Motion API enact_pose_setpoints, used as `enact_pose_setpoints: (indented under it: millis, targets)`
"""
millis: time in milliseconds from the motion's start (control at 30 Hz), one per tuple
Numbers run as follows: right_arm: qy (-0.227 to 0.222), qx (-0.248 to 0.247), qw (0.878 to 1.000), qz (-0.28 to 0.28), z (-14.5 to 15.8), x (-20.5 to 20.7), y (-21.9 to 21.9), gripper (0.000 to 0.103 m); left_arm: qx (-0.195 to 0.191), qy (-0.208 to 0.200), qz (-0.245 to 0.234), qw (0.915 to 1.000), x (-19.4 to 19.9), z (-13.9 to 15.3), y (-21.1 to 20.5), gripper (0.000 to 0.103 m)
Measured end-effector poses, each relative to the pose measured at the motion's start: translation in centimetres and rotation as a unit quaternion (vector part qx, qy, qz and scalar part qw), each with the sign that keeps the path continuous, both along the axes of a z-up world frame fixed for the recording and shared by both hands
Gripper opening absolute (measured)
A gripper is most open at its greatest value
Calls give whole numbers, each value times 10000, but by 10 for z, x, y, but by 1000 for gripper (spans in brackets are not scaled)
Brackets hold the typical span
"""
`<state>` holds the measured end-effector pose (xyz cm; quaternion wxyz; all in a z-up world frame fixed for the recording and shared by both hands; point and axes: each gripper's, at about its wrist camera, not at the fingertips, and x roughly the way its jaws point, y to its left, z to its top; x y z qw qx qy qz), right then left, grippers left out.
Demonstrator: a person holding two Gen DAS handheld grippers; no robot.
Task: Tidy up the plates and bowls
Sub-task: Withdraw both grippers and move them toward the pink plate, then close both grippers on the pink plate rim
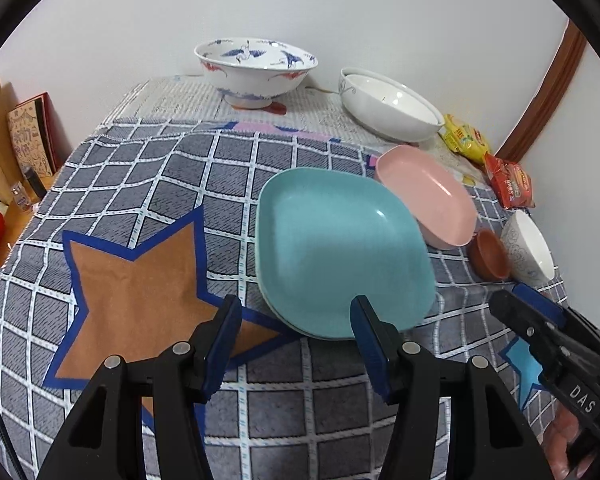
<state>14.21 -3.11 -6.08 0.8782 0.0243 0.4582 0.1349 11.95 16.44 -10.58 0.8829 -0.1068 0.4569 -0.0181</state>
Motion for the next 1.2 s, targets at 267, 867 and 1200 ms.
enact_pose_setpoints:
  millis: [267,867,1200]
  targets:
    - [-156,252,9995,-112,17,-20,-31,54,119,-217,-17,9997,-14,23,-26,54]
    - [-1037,262,9905,-862,64,15,-111,61,747,-474,-241,9958,47,60,-97,54]
    - [-618,244,9961,-583,47,77,-107,61,901,-331,-352,9948,103,48,-109,54]
